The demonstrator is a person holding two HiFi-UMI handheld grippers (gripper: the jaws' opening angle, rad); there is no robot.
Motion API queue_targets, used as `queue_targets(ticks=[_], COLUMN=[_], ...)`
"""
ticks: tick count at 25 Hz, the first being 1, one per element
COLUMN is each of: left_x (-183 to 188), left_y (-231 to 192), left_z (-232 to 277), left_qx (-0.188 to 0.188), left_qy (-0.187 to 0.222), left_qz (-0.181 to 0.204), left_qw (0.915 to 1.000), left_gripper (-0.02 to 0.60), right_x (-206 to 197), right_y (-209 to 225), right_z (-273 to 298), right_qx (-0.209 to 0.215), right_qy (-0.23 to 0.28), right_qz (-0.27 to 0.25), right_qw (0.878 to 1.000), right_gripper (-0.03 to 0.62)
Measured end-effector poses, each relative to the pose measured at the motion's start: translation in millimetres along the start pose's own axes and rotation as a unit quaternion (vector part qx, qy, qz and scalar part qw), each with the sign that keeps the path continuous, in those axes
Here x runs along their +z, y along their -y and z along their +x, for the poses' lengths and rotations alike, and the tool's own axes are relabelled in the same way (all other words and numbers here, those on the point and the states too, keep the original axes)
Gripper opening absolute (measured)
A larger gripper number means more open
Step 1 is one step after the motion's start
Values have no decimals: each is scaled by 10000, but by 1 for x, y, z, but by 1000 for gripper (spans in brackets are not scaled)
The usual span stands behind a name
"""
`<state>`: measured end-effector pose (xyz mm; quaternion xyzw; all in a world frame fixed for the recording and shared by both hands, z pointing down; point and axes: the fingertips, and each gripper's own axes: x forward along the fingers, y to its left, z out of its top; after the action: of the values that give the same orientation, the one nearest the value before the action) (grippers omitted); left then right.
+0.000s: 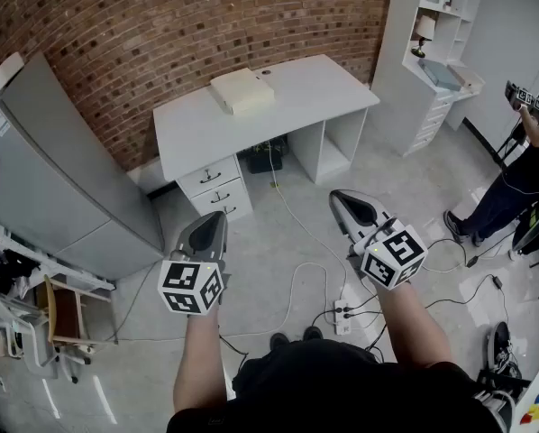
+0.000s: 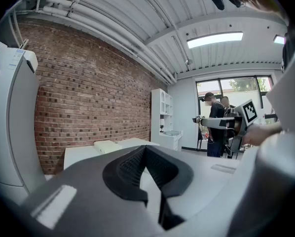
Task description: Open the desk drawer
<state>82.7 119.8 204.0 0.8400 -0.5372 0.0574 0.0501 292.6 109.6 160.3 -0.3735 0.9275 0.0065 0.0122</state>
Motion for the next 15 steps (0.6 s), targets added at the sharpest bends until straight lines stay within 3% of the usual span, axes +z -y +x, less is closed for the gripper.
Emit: queue_targets(ticks=[15], left_x=[-6], left_y=[10], left_z=[-6], left_qx=[103], left_qy=[-54], left_qz=[-95], left_qw=[9999], left_gripper=[11], right_x=[-1], right_y=[6], right_z=[-19], right_qx=[-90], right_qy=[-24], right_qz=[103], right_qw=[9999], right_gripper=[9])
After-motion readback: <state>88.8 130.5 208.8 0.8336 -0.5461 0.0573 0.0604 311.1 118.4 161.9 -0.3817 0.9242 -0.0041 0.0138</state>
